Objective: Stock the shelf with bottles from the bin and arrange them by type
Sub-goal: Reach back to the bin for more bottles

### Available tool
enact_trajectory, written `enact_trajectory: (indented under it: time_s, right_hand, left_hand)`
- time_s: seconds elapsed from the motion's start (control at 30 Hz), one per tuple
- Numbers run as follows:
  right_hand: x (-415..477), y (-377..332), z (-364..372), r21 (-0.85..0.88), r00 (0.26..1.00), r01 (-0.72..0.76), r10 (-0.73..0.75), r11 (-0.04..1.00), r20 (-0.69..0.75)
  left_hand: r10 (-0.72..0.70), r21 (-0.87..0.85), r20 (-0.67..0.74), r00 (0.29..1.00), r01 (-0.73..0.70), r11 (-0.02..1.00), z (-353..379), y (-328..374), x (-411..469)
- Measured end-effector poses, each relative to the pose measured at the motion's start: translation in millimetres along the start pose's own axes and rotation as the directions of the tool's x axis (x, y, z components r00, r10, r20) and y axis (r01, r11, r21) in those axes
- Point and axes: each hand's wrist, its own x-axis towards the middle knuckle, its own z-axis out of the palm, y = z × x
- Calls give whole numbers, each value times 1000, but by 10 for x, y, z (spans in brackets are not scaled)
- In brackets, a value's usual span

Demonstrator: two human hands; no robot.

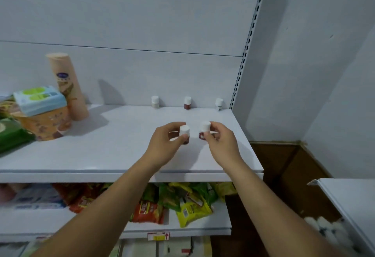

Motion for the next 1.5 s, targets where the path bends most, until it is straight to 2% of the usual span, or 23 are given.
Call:
enact_trajectory:
  time_s: [0.2, 0.37, 0.47, 0.57, 0.7, 0.87, 1.2, 1.5]
  right_hand:
    - [1290, 191, 439, -111, 1000, 2, -3, 994, -11]
    - [1762, 432, 631, -194, 999, -33, 29, 980, -21]
    - [1853, 529, 737, -173, 1000, -26, 26, 985, -3]
    - [1866, 577, 814, -174, 1000, -17, 19, 985, 9]
    - [1853, 549, 830, -182, 999, -36, 33, 983, -23]
    - [1879, 589, 865, -276, 997, -49, 29, 960, -78]
    - [1915, 640, 874, -352, 998, -8, -12, 936, -57]
    - [1945, 668, 869, -335, 998, -34, 16, 942, -55]
  left_hand:
    - [13, 80, -38, 999, -10, 997, 110, -384, 1069]
    - [-24, 76, -65, 998, 29, 997, 206, -496, 1443]
    - [-48, 43, -110, 993, 53, 998, 325, -516, 1400]
    - [-59, -9, -65, 996, 58, 998, 346, -583, 1416]
    - [-27, 66, -32, 999, 29, 997, 298, -661, 1573]
    - [43, 186, -35, 998, -36, 982, 387, -730, 1734]
    - [85, 212, -112, 990, -60, 975, 502, -829, 1763]
    - [30, 232, -112, 993, -3, 973, 469, -832, 1772]
